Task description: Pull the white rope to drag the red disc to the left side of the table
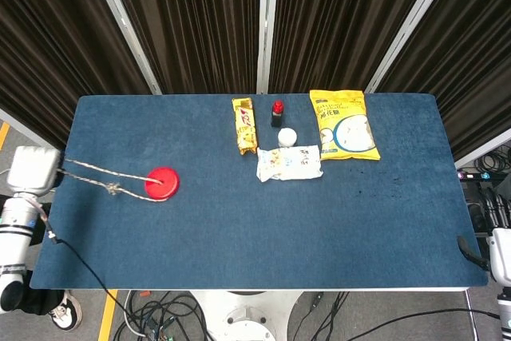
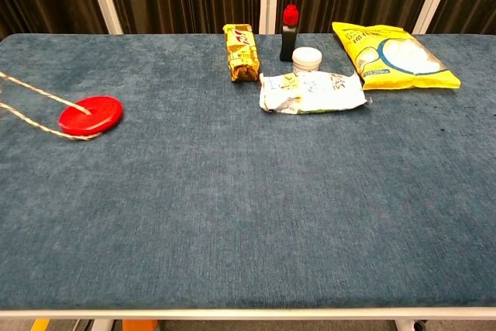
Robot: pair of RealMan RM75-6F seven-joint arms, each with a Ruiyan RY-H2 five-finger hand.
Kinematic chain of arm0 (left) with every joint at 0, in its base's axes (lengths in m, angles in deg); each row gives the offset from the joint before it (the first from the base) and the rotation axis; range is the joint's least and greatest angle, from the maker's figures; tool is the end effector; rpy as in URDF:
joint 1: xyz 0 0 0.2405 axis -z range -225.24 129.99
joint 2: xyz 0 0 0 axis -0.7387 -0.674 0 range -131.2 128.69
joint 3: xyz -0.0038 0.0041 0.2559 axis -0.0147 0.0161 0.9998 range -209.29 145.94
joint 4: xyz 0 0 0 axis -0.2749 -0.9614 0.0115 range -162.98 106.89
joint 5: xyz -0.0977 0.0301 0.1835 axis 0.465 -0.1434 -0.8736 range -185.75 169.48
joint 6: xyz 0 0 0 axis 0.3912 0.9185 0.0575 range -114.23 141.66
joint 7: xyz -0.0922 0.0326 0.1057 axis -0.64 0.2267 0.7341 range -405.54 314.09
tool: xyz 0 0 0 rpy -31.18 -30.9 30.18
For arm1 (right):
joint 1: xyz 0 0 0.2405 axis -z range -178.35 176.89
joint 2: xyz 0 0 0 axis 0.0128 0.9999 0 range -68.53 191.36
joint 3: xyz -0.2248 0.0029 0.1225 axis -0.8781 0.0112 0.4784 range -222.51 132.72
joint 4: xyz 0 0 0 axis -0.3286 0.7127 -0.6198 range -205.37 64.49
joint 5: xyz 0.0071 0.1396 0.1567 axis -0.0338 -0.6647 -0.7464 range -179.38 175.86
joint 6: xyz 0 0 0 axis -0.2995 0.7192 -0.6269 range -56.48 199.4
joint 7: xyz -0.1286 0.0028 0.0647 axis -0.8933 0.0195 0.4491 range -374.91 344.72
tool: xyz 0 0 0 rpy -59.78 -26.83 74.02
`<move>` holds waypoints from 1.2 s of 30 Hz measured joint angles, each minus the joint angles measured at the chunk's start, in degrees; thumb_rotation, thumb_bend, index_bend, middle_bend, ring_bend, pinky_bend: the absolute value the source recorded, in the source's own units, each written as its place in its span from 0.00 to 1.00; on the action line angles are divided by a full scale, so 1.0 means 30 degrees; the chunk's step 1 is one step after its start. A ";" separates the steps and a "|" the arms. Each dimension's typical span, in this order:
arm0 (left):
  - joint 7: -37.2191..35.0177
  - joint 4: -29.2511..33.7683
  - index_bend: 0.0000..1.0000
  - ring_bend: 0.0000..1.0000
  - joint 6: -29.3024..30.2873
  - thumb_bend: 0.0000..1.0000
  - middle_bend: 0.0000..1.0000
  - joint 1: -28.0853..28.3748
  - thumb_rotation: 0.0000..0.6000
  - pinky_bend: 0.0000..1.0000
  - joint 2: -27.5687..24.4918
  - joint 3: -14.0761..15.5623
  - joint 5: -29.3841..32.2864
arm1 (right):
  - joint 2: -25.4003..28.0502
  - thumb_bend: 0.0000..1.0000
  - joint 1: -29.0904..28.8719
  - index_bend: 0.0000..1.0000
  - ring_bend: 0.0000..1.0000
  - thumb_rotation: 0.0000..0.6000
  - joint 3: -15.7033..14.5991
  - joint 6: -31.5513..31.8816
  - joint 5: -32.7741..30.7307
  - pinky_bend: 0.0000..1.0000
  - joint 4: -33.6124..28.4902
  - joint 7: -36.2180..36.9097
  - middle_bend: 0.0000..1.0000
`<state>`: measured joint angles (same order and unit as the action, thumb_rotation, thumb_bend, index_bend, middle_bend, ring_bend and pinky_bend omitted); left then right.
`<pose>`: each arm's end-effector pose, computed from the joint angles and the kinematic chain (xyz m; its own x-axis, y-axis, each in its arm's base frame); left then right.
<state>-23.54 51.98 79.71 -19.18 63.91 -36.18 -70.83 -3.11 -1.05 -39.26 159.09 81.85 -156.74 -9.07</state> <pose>-0.3140 0.3252 0.1710 0.7669 0.0885 0.6356 0.6361 0.0265 -0.7712 -0.3429 -0.1652 0.1835 0.3879 0.0712 0.9189 -0.9191 0.1053 0.3798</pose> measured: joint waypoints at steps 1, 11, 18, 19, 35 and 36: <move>-0.0169 -0.0073 0.74 0.78 0.0038 0.34 1.00 -0.0210 1.00 0.71 -0.0160 0.0018 0.0087 | -0.0005 0.22 -0.0011 0.00 0.00 1.00 -0.0017 0.0003 0.0040 0.00 -0.0051 -0.0069 0.00; -0.1424 -0.0098 0.74 0.78 -0.0064 0.35 1.00 -0.0460 1.00 0.71 -0.0157 -0.0052 -0.0805 | -0.0107 0.22 -0.0108 0.00 0.00 1.00 -0.0086 -0.0107 0.0072 0.00 -0.0223 -0.0379 0.00; -0.3894 0.1991 0.74 0.78 -0.1141 0.35 1.00 0.0519 1.00 0.71 0.0405 -0.0639 -0.2247 | -0.0196 0.22 -0.0135 0.00 0.00 1.00 -0.0117 -0.0253 -0.0031 0.00 -0.0076 -0.0234 0.00; -0.4265 0.2141 0.74 0.77 -0.1490 0.35 0.99 0.0828 1.00 0.70 0.0601 -0.0710 -0.2637 | -0.0214 0.22 -0.0131 0.00 0.00 1.00 -0.0116 -0.0252 -0.0044 0.00 -0.0048 -0.0205 0.00; -0.4177 0.2496 0.02 0.00 -0.3581 0.00 0.00 0.2329 1.00 0.15 0.1320 -0.0431 -0.3832 | -0.0294 0.22 -0.0075 0.00 0.00 1.00 -0.0108 -0.0351 -0.0243 0.00 0.0405 0.0241 0.00; -0.3987 0.2760 0.02 0.00 -0.3494 0.00 0.00 0.2230 1.00 0.15 0.1126 -0.0405 -0.3737 | -0.0309 0.22 -0.0095 0.00 0.00 1.00 -0.0115 -0.0361 -0.0208 0.00 0.0388 0.0218 0.00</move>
<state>-35.50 60.26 69.23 -12.49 67.29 -37.40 -82.05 -4.03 -1.34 -39.61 158.01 81.22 -155.57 -8.41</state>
